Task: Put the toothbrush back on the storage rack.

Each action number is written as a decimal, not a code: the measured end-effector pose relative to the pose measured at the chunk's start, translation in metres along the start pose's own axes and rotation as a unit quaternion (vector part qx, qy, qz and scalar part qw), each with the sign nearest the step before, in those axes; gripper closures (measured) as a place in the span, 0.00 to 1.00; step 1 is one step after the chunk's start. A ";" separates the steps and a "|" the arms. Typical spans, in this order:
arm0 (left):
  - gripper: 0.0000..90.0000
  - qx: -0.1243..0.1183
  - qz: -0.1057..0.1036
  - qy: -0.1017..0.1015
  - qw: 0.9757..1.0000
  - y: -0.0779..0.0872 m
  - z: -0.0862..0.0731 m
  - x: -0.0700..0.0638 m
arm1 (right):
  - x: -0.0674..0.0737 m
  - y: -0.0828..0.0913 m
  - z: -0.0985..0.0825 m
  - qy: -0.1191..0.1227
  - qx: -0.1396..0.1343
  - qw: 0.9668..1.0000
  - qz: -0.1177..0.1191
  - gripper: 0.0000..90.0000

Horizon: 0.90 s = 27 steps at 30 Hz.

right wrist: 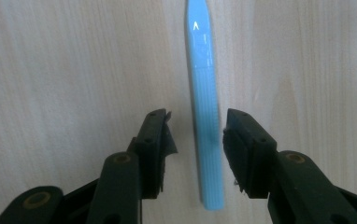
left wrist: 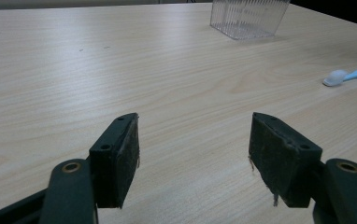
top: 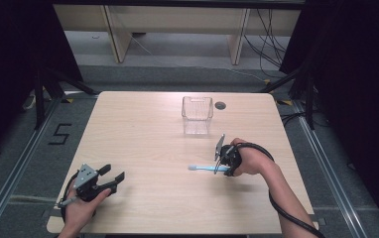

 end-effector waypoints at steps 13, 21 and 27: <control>0.37 -0.002 -0.004 0.001 1.000 0.000 0.000 -0.001 | -0.011 -0.009 0.007 0.030 0.020 0.999 0.039 0.73; 0.37 -0.002 -0.005 0.000 1.000 -0.001 0.000 0.000 | -0.016 -0.011 0.010 0.043 0.021 0.998 0.042 0.75; 0.37 -0.002 -0.006 0.001 1.000 -0.001 0.000 0.000 | -0.017 -0.011 0.014 0.042 0.037 0.997 0.058 0.78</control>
Point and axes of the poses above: each handheld gripper's, and its own axes: y roughly backward along the jaws, z roughly out of its top, x roughly to its left, the point moved 2 cm from there along -y, roughly forward along the jaws, and after that the axes turned 11 degrees about y, right-handed, at the moved point
